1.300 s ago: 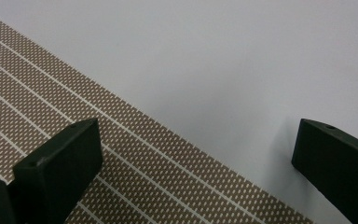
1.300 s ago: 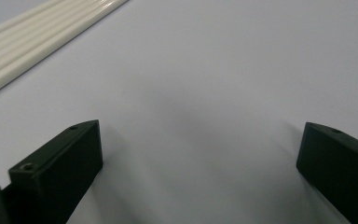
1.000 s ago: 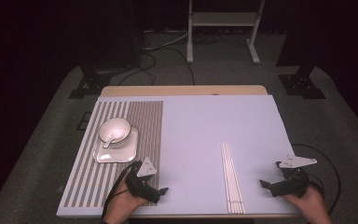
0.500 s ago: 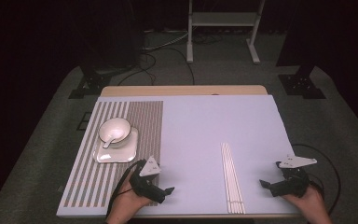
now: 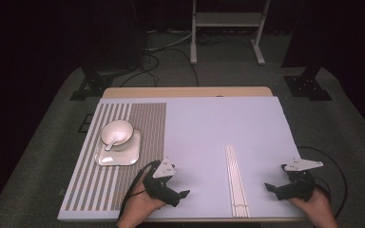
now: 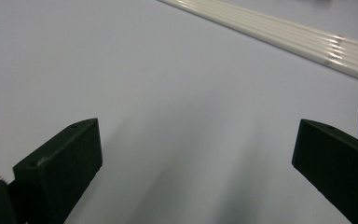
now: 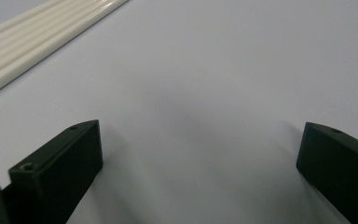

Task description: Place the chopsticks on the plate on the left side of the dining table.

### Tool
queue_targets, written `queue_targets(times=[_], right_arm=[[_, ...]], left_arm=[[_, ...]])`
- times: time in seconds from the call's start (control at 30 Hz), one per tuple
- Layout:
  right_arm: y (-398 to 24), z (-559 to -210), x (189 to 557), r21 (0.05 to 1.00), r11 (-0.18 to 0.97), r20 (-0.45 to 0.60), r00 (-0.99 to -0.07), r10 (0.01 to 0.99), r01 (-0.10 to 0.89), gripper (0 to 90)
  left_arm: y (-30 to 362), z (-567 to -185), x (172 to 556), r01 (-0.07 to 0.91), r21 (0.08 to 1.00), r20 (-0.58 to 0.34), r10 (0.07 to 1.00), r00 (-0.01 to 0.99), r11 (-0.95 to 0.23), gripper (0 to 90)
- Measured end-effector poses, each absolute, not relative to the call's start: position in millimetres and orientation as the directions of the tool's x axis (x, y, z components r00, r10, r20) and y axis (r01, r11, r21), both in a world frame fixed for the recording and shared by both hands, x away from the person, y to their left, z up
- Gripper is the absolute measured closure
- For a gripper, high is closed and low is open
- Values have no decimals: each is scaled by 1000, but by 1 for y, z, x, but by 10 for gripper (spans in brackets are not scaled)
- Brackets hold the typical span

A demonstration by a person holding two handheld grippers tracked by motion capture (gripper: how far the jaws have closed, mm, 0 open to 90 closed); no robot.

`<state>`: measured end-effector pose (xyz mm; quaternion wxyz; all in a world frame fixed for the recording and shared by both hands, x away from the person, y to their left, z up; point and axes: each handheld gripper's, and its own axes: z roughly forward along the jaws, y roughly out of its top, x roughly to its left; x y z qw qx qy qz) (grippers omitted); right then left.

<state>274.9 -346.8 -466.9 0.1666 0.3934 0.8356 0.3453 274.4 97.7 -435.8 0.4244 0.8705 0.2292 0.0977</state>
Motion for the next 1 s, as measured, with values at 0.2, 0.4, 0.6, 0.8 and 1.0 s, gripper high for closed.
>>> queue_targets(times=[0.2,0.4,0.6,0.8,1.0], right_arm=[[-347,-467,275,708,452,-7,-635,773,542,0],[-347,-467,275,708,452,-7,-635,773,542,0],[-347,-467,275,708,452,-6,-635,773,543,0],[-347,-467,275,708,452,-7,-635,773,543,0],[-347,-467,275,708,452,-6,-635,773,543,0]], left_arm=[[86,-432,277,303,790,-25,466,884,-533,2],[72,-429,277,294,795,-26,454,891,-531,1],[63,-429,277,291,795,-27,448,894,-533,1],[52,-430,276,283,791,-23,437,899,-542,1],[39,-432,274,278,791,-25,425,905,-545,2]])
